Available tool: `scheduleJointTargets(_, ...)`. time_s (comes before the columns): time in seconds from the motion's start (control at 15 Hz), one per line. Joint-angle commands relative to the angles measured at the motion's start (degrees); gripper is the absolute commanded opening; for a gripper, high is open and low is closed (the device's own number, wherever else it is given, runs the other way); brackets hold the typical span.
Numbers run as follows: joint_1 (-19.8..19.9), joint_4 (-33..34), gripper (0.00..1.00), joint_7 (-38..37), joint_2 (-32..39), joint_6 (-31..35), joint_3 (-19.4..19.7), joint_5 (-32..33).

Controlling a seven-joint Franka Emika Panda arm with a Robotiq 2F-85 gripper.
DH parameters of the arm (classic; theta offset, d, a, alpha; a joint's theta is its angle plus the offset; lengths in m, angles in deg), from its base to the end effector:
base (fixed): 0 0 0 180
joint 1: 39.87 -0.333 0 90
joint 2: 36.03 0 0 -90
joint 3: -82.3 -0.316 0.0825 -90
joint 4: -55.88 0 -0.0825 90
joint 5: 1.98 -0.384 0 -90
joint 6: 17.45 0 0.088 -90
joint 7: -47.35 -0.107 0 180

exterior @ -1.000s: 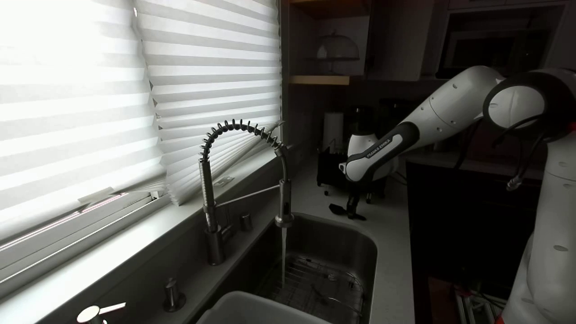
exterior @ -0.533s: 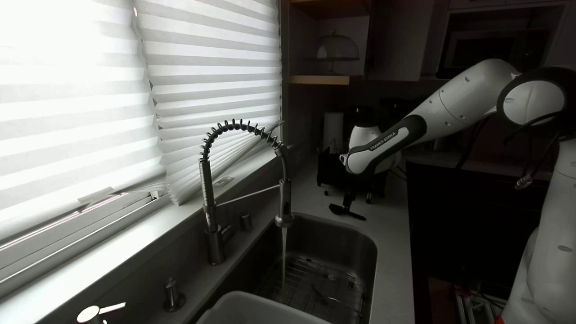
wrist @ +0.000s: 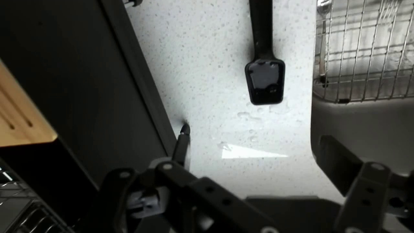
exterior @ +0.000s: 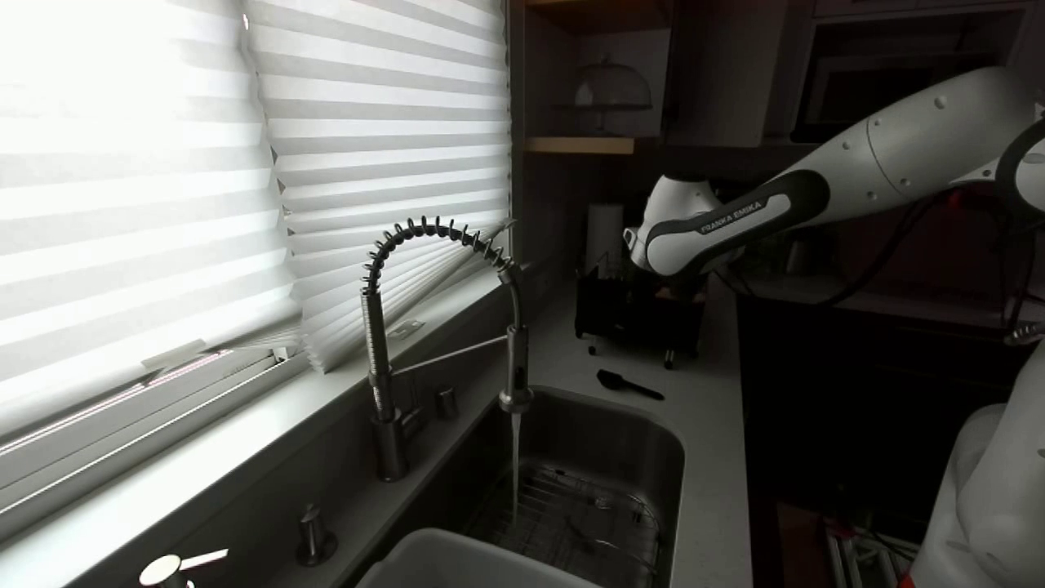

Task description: Open the tap using the tap faucet, pick up the scoop and use it to draw water and then put it on counter top on the right side of the sink

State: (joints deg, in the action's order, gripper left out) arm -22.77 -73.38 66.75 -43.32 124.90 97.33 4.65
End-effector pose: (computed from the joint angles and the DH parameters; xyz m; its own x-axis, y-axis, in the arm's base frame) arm 0.4488 -0.2846 0.4516 0.9468 -0.1126 0.3015 -0.1710 -0.9696 0.1750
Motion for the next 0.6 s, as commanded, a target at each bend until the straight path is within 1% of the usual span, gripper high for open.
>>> scheduleJointTargets(0.0, -0.5, 0.2, 1.00, -8.2, -2.9, -1.4, -0.7, 2.2)
scheduleJointTargets(0.2, -0.8, 0.3, 1.00, -13.5, -4.4, -2.1, -1.7, 1.1)
scheduleJointTargets(0.4, -0.4, 0.2, 1.00, -19.5, -5.1, -3.3, -2.8, 2.2)
scheduleJointTargets(0.53, -0.2, 0.2, 1.00, -22.2, -5.4, -4.2, -3.2, 3.0)
